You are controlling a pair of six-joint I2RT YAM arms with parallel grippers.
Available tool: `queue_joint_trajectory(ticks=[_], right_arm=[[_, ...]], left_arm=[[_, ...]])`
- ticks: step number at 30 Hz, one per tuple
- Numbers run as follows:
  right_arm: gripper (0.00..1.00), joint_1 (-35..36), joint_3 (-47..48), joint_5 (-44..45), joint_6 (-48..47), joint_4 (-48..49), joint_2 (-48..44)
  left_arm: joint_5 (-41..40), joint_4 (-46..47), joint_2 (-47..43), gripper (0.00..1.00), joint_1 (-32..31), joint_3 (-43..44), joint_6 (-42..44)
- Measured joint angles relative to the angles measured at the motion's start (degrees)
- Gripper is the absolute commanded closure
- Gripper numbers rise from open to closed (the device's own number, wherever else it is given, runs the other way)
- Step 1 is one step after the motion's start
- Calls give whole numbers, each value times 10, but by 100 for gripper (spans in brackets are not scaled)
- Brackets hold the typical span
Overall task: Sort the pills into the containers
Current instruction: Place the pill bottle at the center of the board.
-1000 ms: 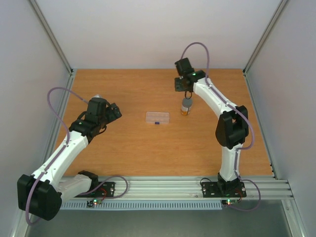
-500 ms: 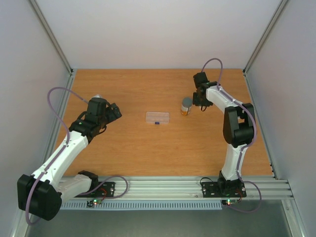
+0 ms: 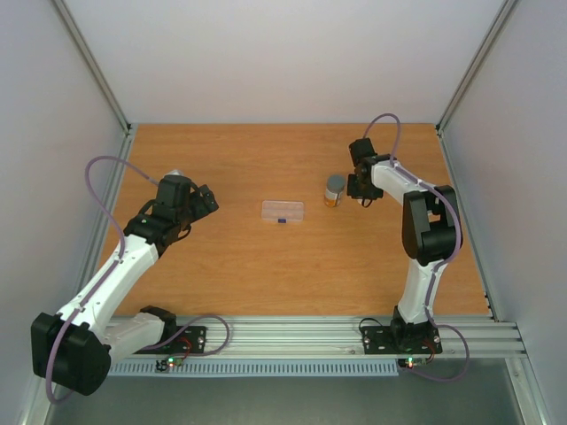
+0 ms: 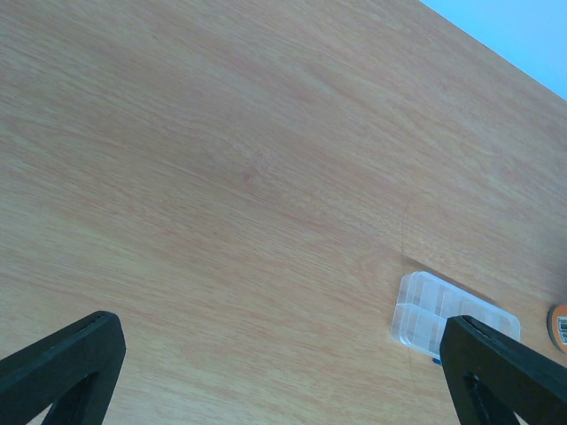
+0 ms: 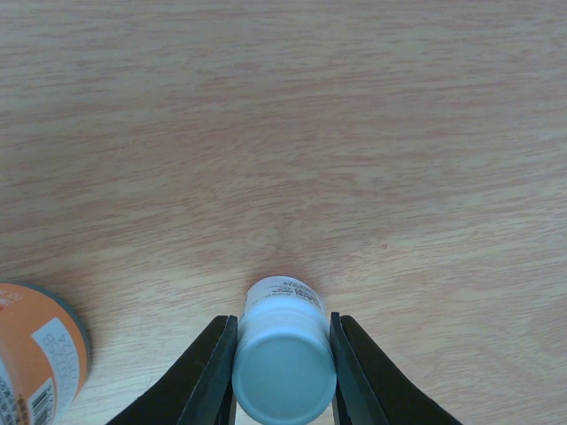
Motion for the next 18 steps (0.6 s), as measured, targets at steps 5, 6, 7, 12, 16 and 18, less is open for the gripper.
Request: queue_joint_trajectory(ticks=[5, 6, 7, 12, 16, 18], right_arm=[[77, -6, -11, -9, 2, 8, -4], [75, -8, -12, -11, 2, 9, -5], [72, -9, -13, -13, 3, 11, -5], [56, -14, -18, -20, 9, 15, -8], [48, -15, -27, -28, 11, 17, -8], [45, -15, -31, -30, 12, 18, -8]], left_arm=[[0, 0, 0, 0, 0, 0, 0], [0, 0, 0, 1, 0, 0, 0], [0, 0, 0, 1, 0, 0, 0], [0, 0, 0, 1, 0, 0, 0], [0, 0, 0, 1, 0, 0, 0], [0, 0, 0, 1, 0, 0, 0]])
